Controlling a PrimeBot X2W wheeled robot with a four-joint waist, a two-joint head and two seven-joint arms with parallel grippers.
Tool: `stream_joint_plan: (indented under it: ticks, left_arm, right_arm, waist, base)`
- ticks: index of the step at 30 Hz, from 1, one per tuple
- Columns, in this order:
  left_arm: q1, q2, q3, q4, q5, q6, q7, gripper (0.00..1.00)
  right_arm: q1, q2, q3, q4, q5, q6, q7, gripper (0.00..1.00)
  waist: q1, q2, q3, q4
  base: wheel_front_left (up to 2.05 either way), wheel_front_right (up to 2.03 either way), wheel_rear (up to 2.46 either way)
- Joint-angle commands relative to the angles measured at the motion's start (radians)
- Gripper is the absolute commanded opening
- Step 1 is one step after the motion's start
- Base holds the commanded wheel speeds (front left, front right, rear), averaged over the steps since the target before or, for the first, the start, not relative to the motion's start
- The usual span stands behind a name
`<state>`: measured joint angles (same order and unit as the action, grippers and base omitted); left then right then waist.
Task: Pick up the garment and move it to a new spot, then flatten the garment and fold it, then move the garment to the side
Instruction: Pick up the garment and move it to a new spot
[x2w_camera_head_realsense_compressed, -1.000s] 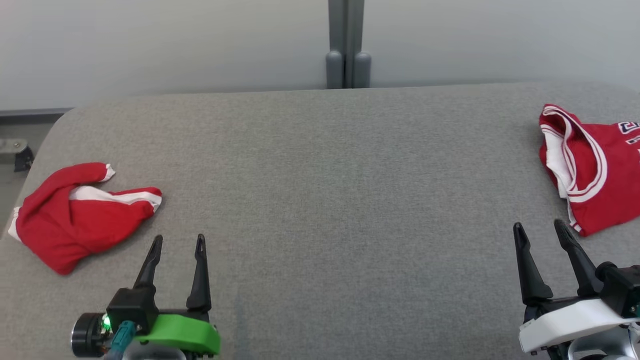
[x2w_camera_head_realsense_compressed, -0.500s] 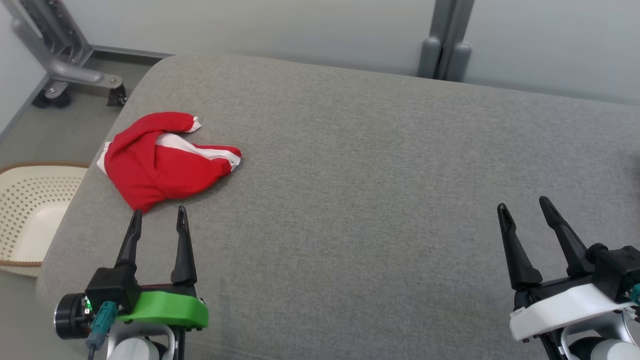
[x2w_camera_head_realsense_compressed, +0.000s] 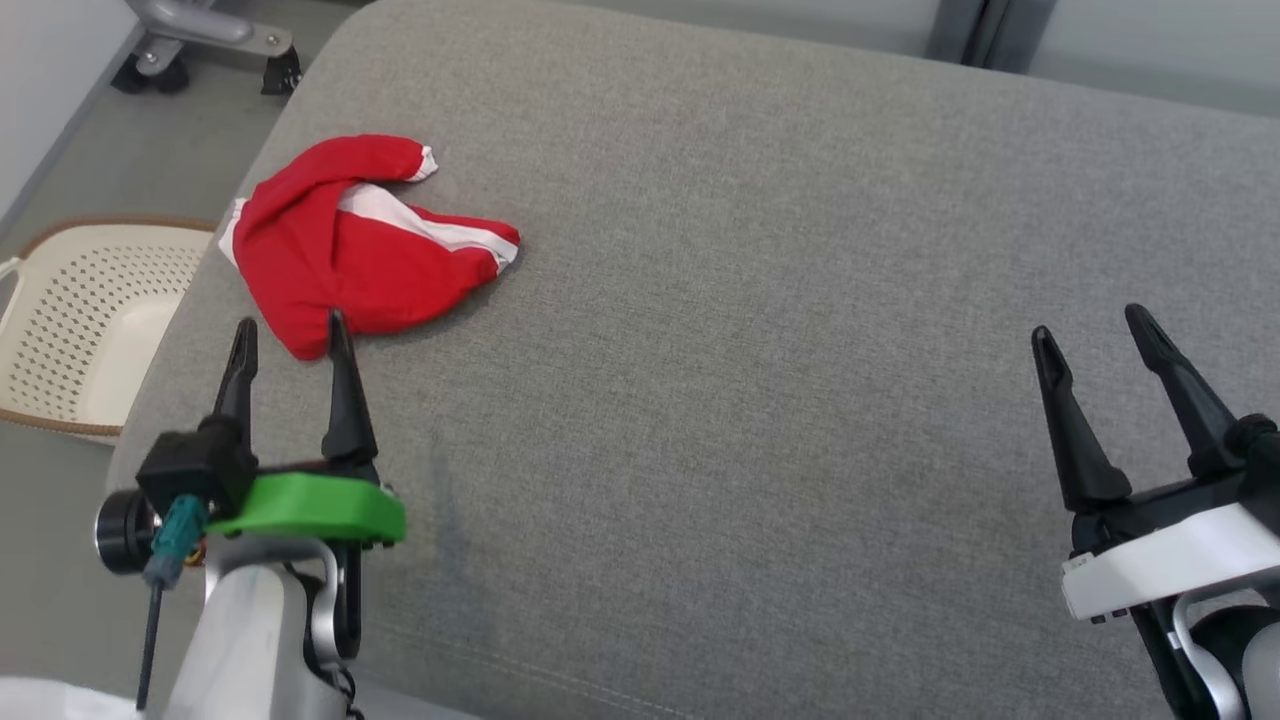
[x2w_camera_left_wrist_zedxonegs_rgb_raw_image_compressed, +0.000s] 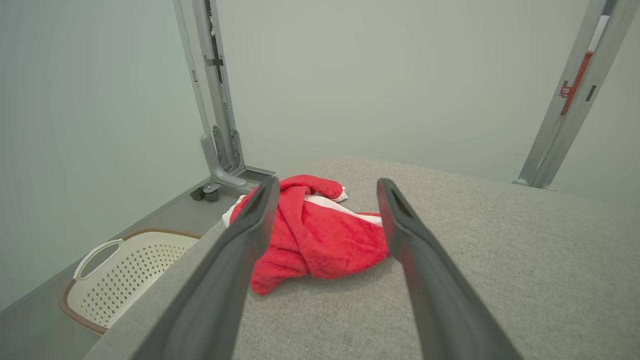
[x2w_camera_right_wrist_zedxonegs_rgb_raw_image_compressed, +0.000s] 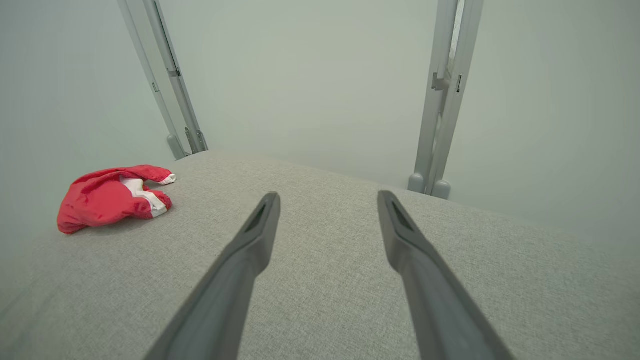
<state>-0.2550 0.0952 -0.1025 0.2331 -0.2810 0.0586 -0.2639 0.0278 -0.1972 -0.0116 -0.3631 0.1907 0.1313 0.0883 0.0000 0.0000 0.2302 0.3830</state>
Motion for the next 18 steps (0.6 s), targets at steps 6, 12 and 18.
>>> stream_joint_plan:
  ticks: [6, 12, 18]
  left_arm:
    - [-0.256, -0.005, 0.027, 0.268, -0.030, -0.072, 0.000, 1.00]
    - [-0.444, 0.032, 0.042, 0.617, -0.059, -0.127, 0.013, 1.00]
    - [-0.536, 0.058, 0.060, 0.853, -0.093, -0.143, 0.047, 0.00]
  right_arm:
    - [-0.063, -0.046, -0.023, -0.049, 0.002, -0.001, 0.035, 1.00]
    - [-0.093, -0.052, -0.024, -0.042, 0.013, -0.001, 0.017, 1.00]
    - [-0.104, -0.040, -0.025, -0.009, 0.018, -0.001, -0.014, 1.00]
  waist:
    - [0.0000, 0.0000, 0.257, -0.080]
    - [0.0000, 0.0000, 0.313, -0.130]
    - [0.0000, 0.0000, 0.307, -0.159]
  base:
    - [0.00, 0.00, 0.00]
    - [0.00, 0.00, 0.00]
    - [0.00, 0.00, 0.00]
